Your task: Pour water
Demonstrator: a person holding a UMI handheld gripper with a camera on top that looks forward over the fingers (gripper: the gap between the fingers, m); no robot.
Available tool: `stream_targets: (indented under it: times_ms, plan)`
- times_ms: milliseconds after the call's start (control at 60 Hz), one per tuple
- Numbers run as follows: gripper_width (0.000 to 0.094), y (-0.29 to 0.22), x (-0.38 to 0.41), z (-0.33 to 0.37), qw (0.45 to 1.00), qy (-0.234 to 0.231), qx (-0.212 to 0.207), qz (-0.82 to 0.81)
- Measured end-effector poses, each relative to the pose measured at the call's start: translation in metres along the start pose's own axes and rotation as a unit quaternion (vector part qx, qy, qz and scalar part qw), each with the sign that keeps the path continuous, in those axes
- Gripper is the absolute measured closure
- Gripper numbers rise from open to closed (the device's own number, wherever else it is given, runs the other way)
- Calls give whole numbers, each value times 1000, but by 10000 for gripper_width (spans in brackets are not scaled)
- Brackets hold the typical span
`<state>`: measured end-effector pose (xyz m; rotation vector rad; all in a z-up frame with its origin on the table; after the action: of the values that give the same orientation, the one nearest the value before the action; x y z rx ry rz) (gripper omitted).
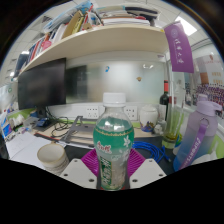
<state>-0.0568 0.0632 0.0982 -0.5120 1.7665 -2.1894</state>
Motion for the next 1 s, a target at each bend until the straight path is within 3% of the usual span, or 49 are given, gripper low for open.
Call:
stream_targets:
  times_ms: [150, 317, 367, 433, 500, 700, 1000]
  plan:
    - [584, 1, 6, -2, 999, 14, 4, 36]
    - [436, 3, 5, -1, 999, 28, 12, 38]
    - [350, 9, 6, 1, 998, 27, 31, 40]
    - [161, 9, 7, 10, 998, 33, 34, 34]
    - [73, 14, 11, 25, 997, 44, 48, 28]
    - [84, 16, 64, 102, 992, 78, 92, -34]
    - [76, -60, 168, 180, 993, 86, 70, -30]
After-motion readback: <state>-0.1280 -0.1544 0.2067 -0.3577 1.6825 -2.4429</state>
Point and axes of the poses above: the point between the fingertips, and its own axes, seen from behind it with the camera up: x to the left, y down, z backward, against the way the camera looks, the point moved 3 cm from there along z, backward, against the way the camera looks, and after that the axes turned 12 degrees about -y, right-handed, at the moved point
